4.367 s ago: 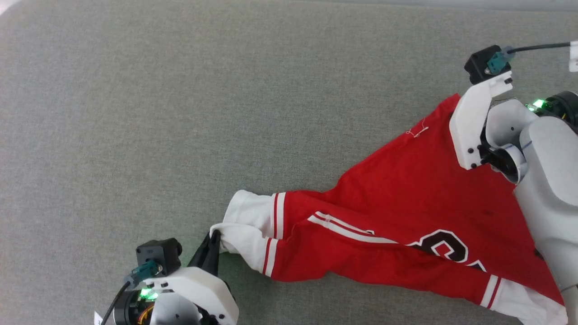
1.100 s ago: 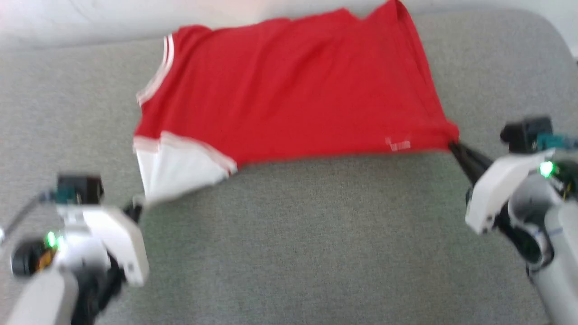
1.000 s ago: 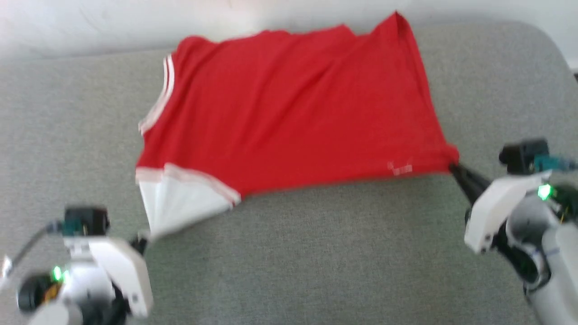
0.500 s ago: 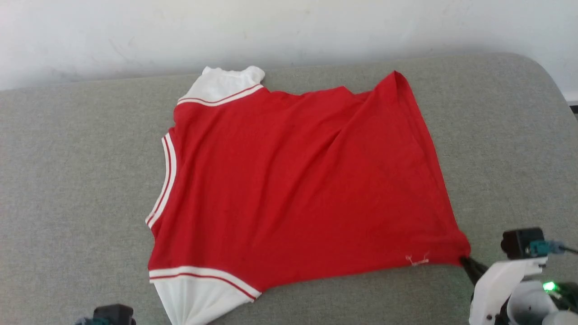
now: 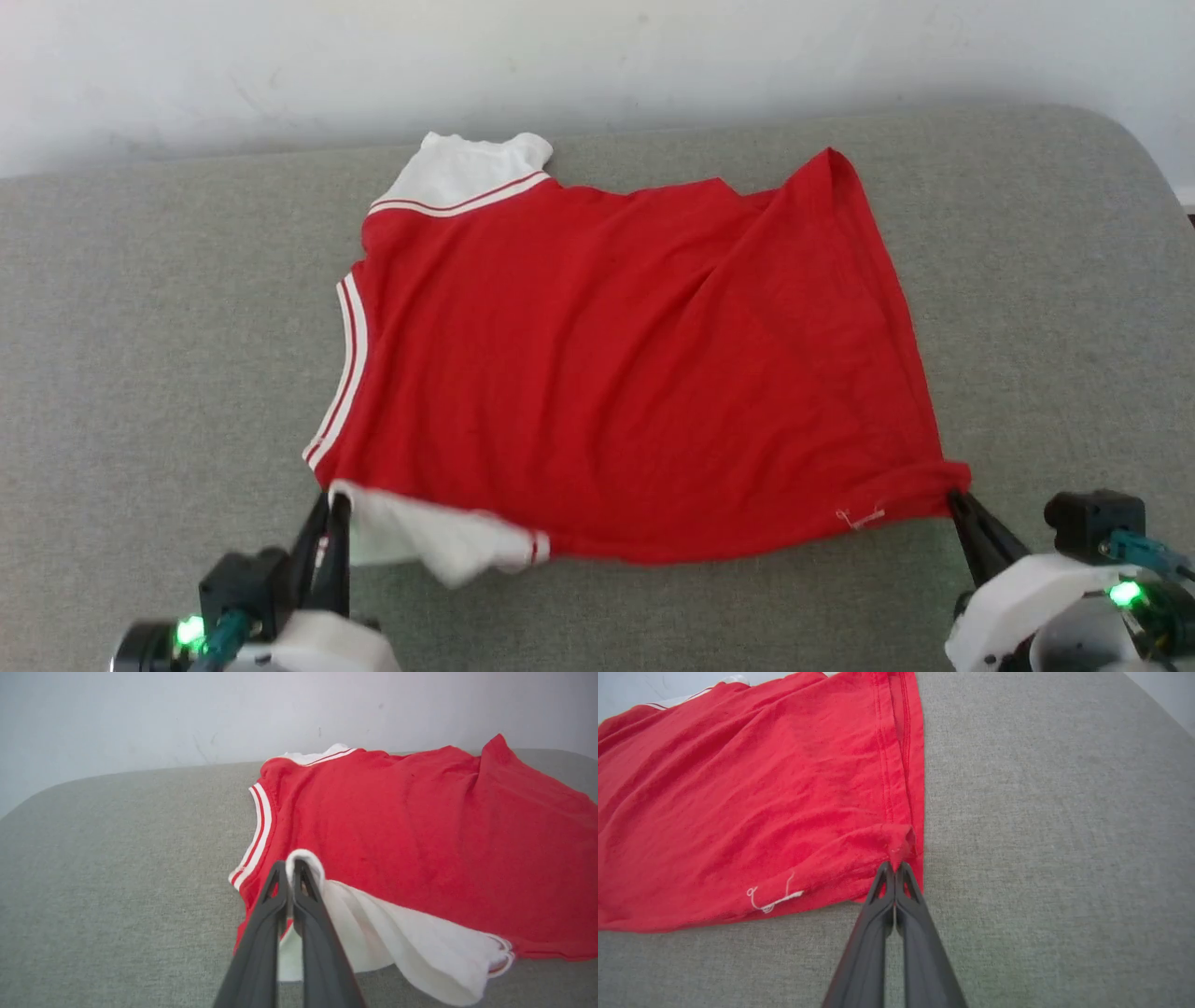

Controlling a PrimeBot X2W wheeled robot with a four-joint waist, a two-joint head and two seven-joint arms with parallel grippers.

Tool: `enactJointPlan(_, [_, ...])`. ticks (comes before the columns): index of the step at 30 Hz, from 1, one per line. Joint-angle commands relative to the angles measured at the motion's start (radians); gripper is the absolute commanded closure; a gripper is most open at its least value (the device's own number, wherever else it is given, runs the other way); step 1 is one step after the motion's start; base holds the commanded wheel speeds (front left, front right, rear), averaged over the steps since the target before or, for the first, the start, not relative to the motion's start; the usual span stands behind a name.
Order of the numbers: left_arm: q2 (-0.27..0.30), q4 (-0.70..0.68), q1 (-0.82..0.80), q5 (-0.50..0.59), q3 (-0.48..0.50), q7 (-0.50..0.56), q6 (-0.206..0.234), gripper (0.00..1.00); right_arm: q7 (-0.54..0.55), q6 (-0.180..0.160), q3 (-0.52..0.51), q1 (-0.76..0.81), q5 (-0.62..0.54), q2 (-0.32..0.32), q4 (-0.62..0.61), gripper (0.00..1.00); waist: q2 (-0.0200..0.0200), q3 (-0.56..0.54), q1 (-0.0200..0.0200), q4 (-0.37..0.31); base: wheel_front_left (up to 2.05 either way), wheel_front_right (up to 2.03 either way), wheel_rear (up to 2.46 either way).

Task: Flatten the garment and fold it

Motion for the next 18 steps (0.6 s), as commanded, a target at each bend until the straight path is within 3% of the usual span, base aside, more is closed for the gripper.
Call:
enactJointPlan(1, [-0.001, 0.031, -0.073, 0.037, -0.004, -0.055, -0.002, 1.00, -0.032, -0.002, 0.011, -0.037, -0.008, 0.001, -0.010, 1.00, 0.0000, 0.014, 0.0000, -0.004, 0.00, 0.00, 0.00])
enactJointPlan(8, [0.022, 0.134, -0.313, 0.108, -0.016, -0.114, -0.029, 1.00, -0.042, -0.002, 0.049, -0.143, -0.012, -0.027, -0.025, 1.00, 0.0000, 0.074, 0.0000, -0.028, 0.00, 0.00, 0.00])
enactJointPlan(18, [0.072, 0.236, -0.575, 0.138, -0.028, -0.009, -0.084, 1.00, 0.055, -0.002, 0.096, -0.335, -0.002, -0.083, 0.025, 1.00, 0.0000, 0.185, 0.0000, -0.065, 0.00, 0.00, 0.00])
